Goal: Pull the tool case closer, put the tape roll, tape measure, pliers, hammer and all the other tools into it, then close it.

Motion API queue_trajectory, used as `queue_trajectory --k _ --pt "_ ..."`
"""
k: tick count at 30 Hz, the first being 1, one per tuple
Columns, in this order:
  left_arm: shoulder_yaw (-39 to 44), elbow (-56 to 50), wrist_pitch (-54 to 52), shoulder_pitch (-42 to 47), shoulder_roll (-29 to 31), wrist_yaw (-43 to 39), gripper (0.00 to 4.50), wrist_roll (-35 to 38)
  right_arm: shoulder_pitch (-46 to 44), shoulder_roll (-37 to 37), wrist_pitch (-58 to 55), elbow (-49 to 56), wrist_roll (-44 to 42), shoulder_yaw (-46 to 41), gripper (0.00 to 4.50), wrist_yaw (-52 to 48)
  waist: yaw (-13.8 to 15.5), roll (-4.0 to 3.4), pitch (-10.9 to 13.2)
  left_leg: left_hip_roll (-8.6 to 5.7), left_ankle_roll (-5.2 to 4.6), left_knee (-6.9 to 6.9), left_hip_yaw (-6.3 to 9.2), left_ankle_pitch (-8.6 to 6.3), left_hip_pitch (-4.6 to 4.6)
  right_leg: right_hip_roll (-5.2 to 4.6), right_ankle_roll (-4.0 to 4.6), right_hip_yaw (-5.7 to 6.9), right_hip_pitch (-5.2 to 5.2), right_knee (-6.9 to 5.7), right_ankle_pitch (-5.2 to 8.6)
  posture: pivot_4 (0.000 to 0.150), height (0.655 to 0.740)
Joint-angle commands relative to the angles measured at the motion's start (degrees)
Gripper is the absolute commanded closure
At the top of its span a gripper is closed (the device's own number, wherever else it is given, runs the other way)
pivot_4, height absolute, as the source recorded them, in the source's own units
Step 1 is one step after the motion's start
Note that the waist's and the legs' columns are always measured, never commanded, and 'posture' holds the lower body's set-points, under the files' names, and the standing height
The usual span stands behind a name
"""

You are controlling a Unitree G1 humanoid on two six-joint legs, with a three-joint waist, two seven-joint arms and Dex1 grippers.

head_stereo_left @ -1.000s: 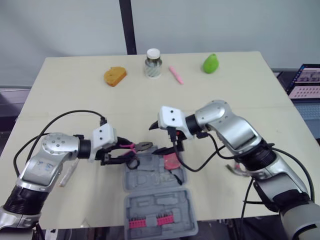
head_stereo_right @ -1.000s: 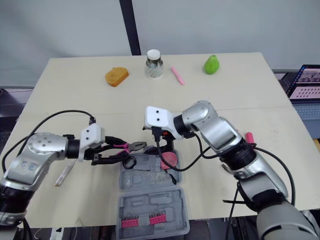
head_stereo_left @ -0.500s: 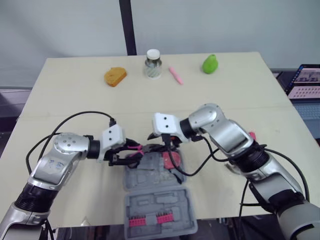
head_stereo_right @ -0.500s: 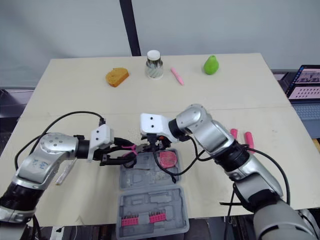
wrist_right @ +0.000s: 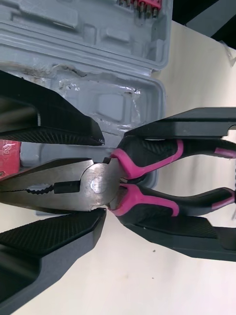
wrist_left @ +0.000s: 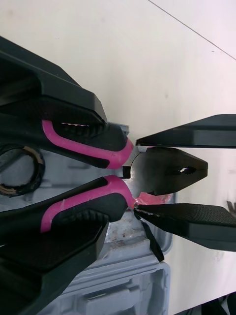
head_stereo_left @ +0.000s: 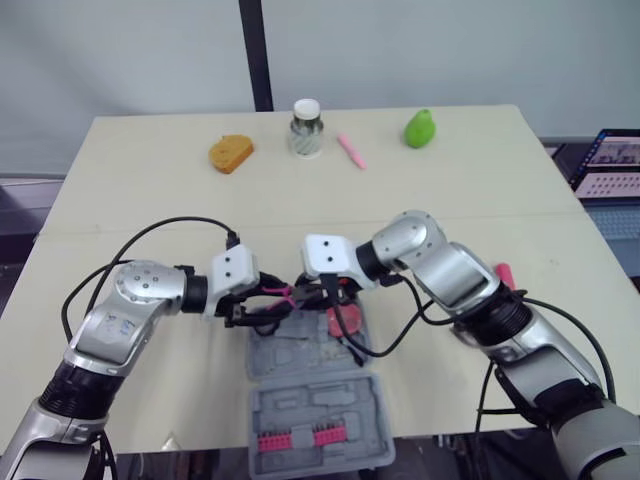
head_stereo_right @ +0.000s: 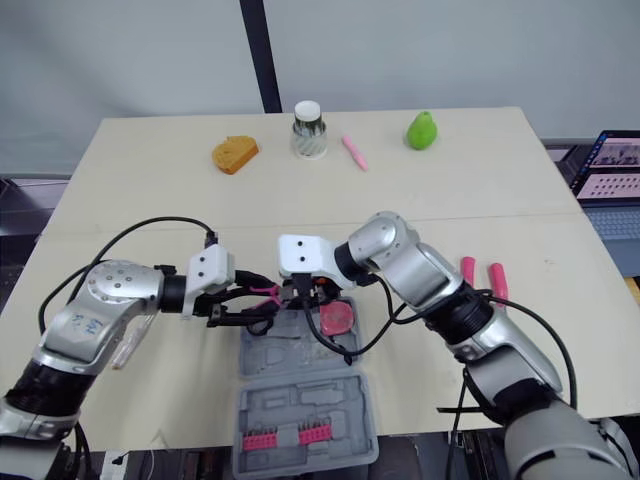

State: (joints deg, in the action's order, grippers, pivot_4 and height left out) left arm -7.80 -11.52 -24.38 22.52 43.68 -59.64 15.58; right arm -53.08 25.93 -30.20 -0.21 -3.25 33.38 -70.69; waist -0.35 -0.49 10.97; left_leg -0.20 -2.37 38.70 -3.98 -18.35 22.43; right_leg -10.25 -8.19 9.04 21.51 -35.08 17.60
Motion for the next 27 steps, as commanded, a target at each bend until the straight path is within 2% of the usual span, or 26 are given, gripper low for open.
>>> queue_trajectory --k 1,9,10,11,13,25,27 --pt "0.58 -1.06 0.97 1.23 -0.23 -0.41 2.02 0.30 -0.29 -0.62 1.03 0.64 0.49 -0.11 2.35 -0.41 0.01 0.00 0.00 0.00 0.00 0.01 0.00 0.00 0.00 0.00 0.00 0.00 0.00 -0.02 0.00 0.150 0.7400" --pt "0.63 -0.85 1.43 0.34 -0.35 -0.30 2.02 0.02 0.10 -0.33 1.02 1.29 0.75 -0.79 2.35 -0.78 0.05 0.00 0.00 0.01 0.00 0.04 0.02 0.00 0.01 0.00 0.00 0.00 0.00 -0.02 0.00 0.150 0.7400" --pt "0.61 -0.97 1.43 0.22 -0.33 -0.30 2.02 0.02 0.11 -0.32 0.99 1.35 0.78 -0.83 2.78 -0.75 0.05 0.00 0.00 0.01 0.00 0.04 0.02 0.00 0.01 0.00 0.00 0.00 0.00 -0.03 0.00 0.150 0.7400" --pt "0.60 -1.10 1.44 0.15 -0.36 -0.26 2.02 0.02 0.13 -0.29 1.04 1.39 0.83 -0.84 2.89 -0.71 0.05 0.00 0.00 0.01 0.00 0.05 0.02 0.00 0.01 0.00 0.00 0.00 0.00 -0.03 0.00 0.150 0.7400" --pt "0.63 -1.31 1.31 0.14 -0.52 -0.22 2.02 0.16 0.09 -0.36 1.04 1.32 0.88 -0.92 3.55 -0.65 0.05 0.00 0.00 0.01 0.00 0.05 0.02 0.00 0.01 0.00 0.00 0.00 0.00 -0.04 0.00 0.150 0.7400" --pt "0.23 -1.48 1.69 -0.54 -0.76 -0.11 2.02 -0.34 -0.04 -1.33 2.11 -0.21 0.80 -2.17 3.54 0.53 0.04 0.00 0.00 0.00 0.00 0.06 0.02 0.00 0.01 0.00 0.00 0.00 0.00 -0.04 0.00 0.150 0.7400" --pt "0.88 -1.84 2.13 -1.22 -0.69 0.20 0.99 -0.20 0.33 -1.03 2.76 -0.07 0.67 -2.72 3.54 0.69 0.05 0.00 0.00 0.00 0.00 0.06 0.02 0.00 0.01 0.00 0.00 0.00 0.00 -0.04 0.00 0.150 0.7400"
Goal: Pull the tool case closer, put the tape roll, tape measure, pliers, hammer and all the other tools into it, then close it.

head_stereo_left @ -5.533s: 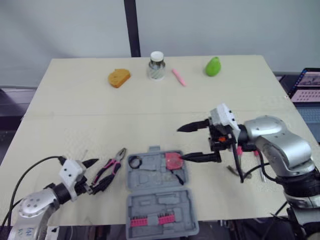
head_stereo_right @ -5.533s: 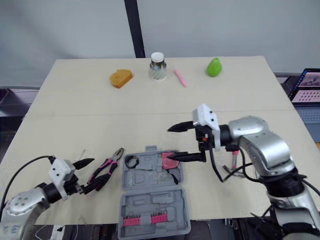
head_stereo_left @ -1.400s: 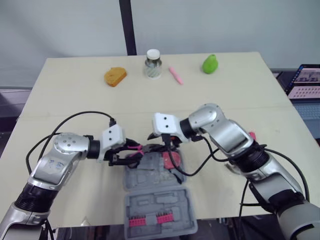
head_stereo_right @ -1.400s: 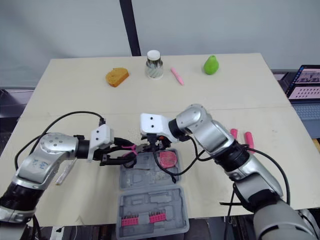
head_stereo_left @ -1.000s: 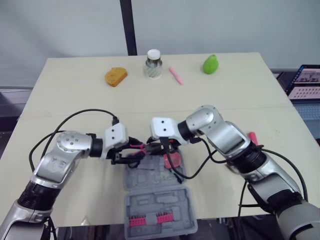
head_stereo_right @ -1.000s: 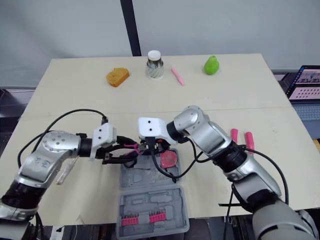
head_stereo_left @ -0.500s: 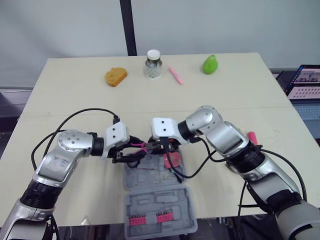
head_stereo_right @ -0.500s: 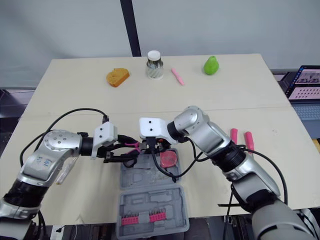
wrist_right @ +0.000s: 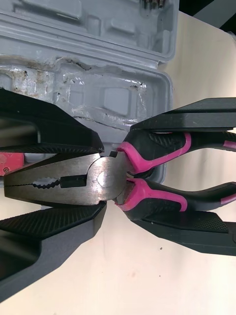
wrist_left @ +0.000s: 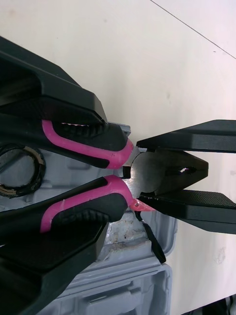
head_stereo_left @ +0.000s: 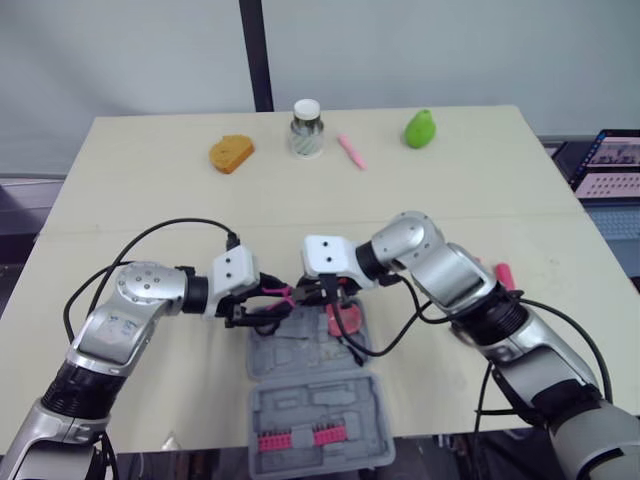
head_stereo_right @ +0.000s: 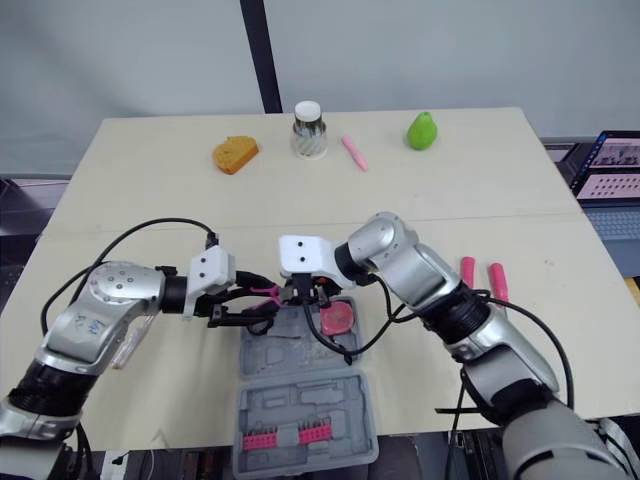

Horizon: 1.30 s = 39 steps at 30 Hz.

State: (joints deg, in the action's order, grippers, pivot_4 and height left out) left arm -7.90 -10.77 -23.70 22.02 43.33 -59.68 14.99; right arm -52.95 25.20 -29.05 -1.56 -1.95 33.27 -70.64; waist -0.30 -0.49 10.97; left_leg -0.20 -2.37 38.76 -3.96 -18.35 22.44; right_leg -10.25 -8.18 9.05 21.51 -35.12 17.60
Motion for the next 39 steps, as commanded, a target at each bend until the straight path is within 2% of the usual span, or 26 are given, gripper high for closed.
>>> queue_trajectory --k 1,2,3,6,10,14,16,21,26,39 --pt "1.84 -3.22 1.49 -1.57 -0.02 0.18 0.61 1.02 0.55 0.22 1.86 1.68 -0.80 -2.97 3.54 0.52 0.00 0.00 0.00 0.00 0.00 0.00 0.00 0.00 0.00 0.00 0.00 0.00 0.00 0.00 0.00 0.150 0.7400" --pt "2.95 -4.02 1.90 -2.65 0.30 0.15 0.11 1.67 0.99 0.83 2.02 2.32 -0.96 -3.31 3.54 0.36 -0.01 0.00 0.00 0.01 0.00 0.00 0.01 0.00 0.00 0.00 0.00 0.00 0.00 -0.01 0.00 0.150 0.7400" --pt "4.21 -4.82 2.27 -3.82 0.58 0.14 0.01 2.43 1.48 1.48 2.20 3.03 -1.06 -3.61 3.54 0.19 -0.07 0.00 0.00 0.01 0.00 0.00 0.01 0.00 0.00 0.00 0.00 0.00 0.00 0.00 0.00 0.150 0.7400" --pt "9.77 -8.26 3.89 -10.09 2.02 -0.35 0.00 4.72 3.45 3.69 2.02 6.12 -1.54 -4.67 3.54 -0.11 -0.11 0.00 0.00 0.05 0.00 -0.02 0.03 0.00 0.04 -0.01 0.00 -0.01 0.01 0.04 0.00 0.150 0.7400" --pt "19.92 -12.45 8.26 -22.64 2.77 -0.36 0.00 6.48 7.16 8.02 1.49 11.55 -1.61 -5.94 3.54 -0.49 -0.37 0.00 0.00 0.08 0.00 -0.05 0.03 -0.01 0.00 -0.03 0.00 -0.01 0.00 0.06 0.00 0.150 0.7400" --pt "29.89 -15.18 13.50 -37.01 1.08 -2.57 0.00 8.69 10.46 12.02 0.08 17.04 -1.41 -6.39 3.54 -0.97 -0.37 0.00 0.00 0.05 0.01 -0.03 0.02 -0.02 -0.02 -0.07 0.01 -0.01 -0.03 0.06 0.01 0.150 0.7400" --pt "32.36 -15.64 14.84 -41.73 0.53 -3.61 0.00 9.75 11.60 13.44 -0.76 19.22 -1.52 -6.35 3.54 -1.17 -0.18 0.00 0.00 0.06 0.01 -0.07 0.03 -0.04 -0.06 -0.08 0.02 -0.01 -0.08 0.11 0.01 0.150 0.7400" --pt "35.83 -13.22 21.97 -51.18 -2.75 -5.68 0.00 9.34 13.87 15.79 -2.29 23.10 -0.40 -4.63 3.54 -1.15 0.19 0.02 -0.01 0.04 -0.04 0.00 0.01 -0.08 -0.04 -0.12 0.03 -0.02 -0.10 0.17 0.02 0.150 0.7400" --pt "35.22 -13.81 26.25 -56.74 -6.14 -4.51 0.00 8.15 14.41 16.39 -6.18 26.11 1.85 -1.55 3.54 -0.61 0.18 0.07 -0.03 0.05 -0.05 0.02 0.02 -0.14 -0.03 -0.14 0.04 -0.01 -0.10 0.22 0.02 0.150 0.7400" --pt "34.94 -16.22 27.13 -60.84 -6.93 -1.50 0.00 8.03 14.20 12.25 -14.69 30.27 3.35 2.46 3.54 3.80 0.12 0.07 -0.04 0.06 -0.08 0.04 0.03 -0.21 -0.02 -0.13 0.05 -0.01 -0.08 0.23 0.03 0.150 0.7400"
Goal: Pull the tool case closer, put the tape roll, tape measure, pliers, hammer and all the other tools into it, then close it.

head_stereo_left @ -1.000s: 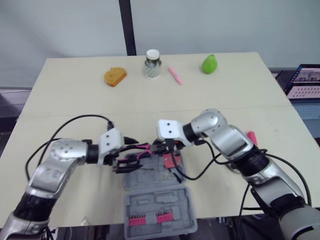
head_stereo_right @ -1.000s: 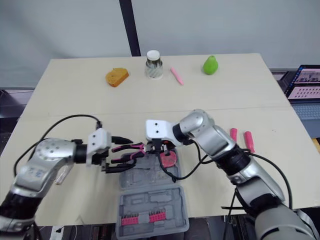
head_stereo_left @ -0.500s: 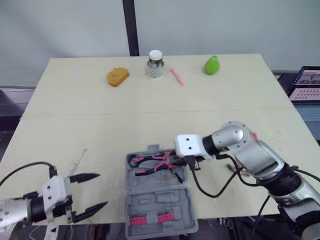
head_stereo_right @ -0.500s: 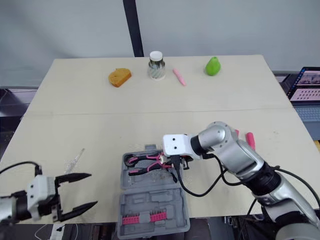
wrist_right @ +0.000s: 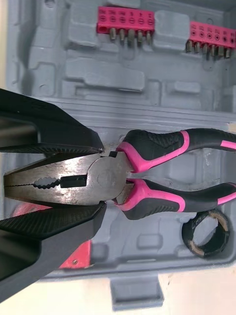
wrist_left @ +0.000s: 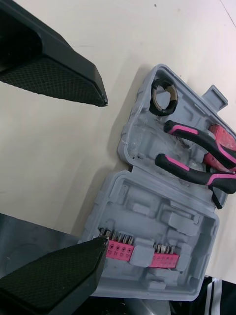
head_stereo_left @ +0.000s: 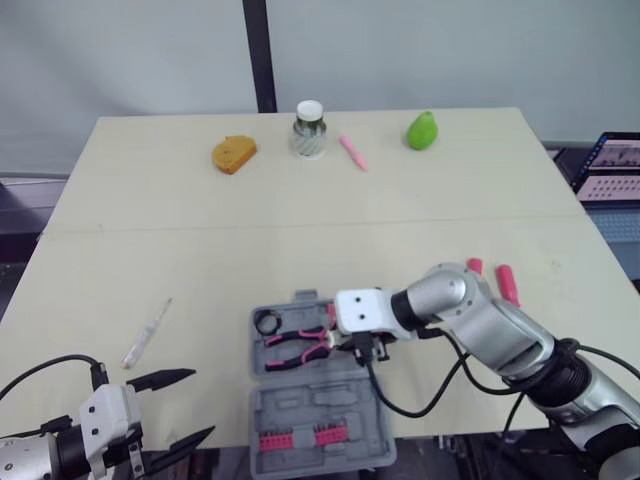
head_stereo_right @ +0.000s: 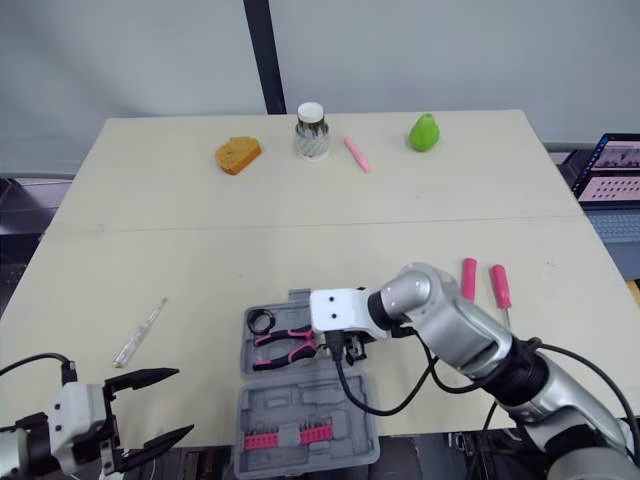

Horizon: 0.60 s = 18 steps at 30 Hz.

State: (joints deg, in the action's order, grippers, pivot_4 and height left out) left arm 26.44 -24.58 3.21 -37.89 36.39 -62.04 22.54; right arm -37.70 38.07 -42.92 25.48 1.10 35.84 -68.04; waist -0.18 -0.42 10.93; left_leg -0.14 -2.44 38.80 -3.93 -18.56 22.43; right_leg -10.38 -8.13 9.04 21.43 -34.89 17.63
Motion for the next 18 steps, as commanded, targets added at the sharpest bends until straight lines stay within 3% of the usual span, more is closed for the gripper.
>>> queue_trajectory --k 1,18 --pt "0.55 -2.63 0.07 -0.90 0.11 1.13 0.00 0.49 -1.10 -0.70 -1.11 3.34 0.43 0.17 3.54 1.36 0.02 0.00 0.00 0.00 0.00 0.01 0.00 0.00 0.00 0.00 0.00 0.00 0.00 0.00 0.00 0.150 0.7400" --pt "-0.84 -5.03 -2.68 0.25 1.07 3.37 0.00 0.48 -2.25 -2.07 -2.33 1.64 3.26 4.10 3.54 4.83 -0.03 0.00 0.00 0.01 0.01 0.04 0.00 -0.03 0.01 0.02 0.01 0.00 0.01 -0.01 0.01 0.150 0.7400"
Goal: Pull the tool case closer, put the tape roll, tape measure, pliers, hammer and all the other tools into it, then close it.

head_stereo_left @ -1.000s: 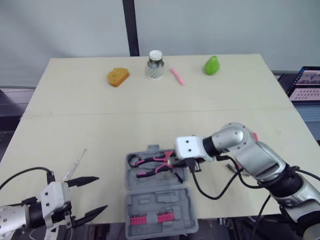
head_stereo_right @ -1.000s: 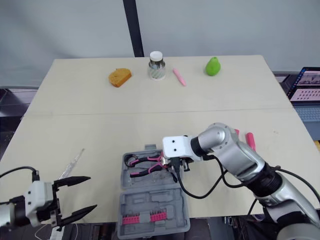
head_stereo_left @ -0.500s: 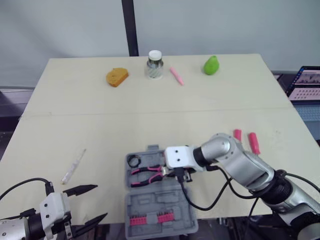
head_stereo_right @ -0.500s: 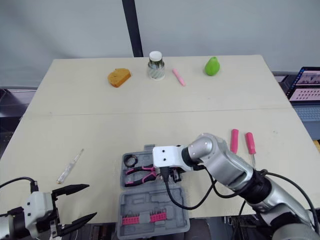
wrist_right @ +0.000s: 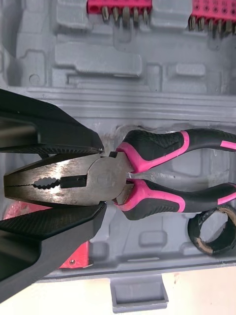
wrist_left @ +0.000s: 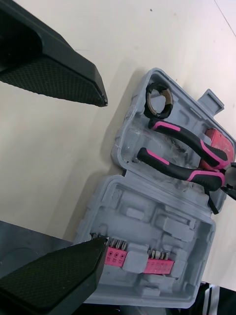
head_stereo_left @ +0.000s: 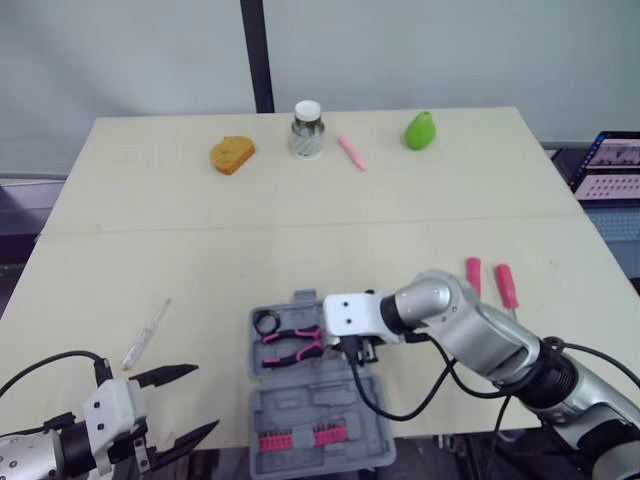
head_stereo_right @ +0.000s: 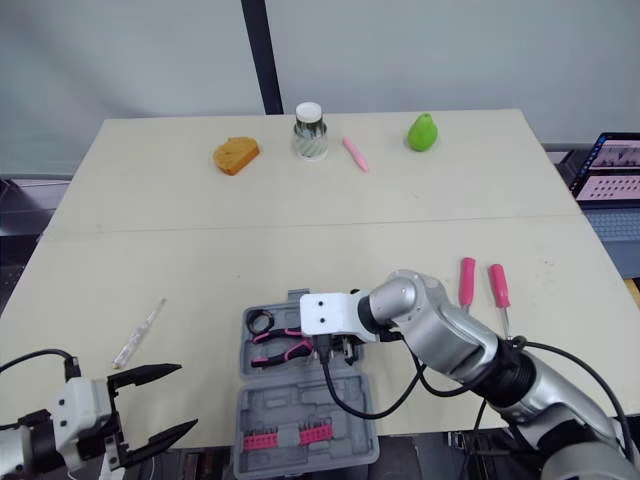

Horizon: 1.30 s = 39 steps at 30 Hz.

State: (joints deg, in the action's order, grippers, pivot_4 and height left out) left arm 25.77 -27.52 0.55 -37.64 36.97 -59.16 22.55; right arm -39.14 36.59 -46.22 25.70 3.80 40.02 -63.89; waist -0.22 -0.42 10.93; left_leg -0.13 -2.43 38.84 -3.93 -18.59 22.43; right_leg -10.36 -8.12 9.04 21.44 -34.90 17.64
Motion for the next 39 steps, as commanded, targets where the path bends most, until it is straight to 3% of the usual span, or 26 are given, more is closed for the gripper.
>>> queue_trajectory --k 1,39 --pt "-0.18 -2.20 -0.18 0.09 0.51 0.57 0.00 0.51 -0.78 -0.78 1.01 1.46 0.62 0.19 3.54 0.72 0.00 0.00 0.00 0.00 0.00 0.00 0.00 0.00 0.00 0.00 0.00 0.00 0.00 0.00 0.00 0.150 0.7400" --pt "-1.16 -1.56 -0.06 1.17 0.46 1.23 0.00 -0.62 0.87 -5.07 3.00 -2.52 3.03 2.06 3.54 2.79 -0.08 0.00 0.00 0.02 0.01 0.00 0.00 -0.01 0.00 0.03 0.01 0.00 0.00 -0.02 0.00 0.150 0.7400"
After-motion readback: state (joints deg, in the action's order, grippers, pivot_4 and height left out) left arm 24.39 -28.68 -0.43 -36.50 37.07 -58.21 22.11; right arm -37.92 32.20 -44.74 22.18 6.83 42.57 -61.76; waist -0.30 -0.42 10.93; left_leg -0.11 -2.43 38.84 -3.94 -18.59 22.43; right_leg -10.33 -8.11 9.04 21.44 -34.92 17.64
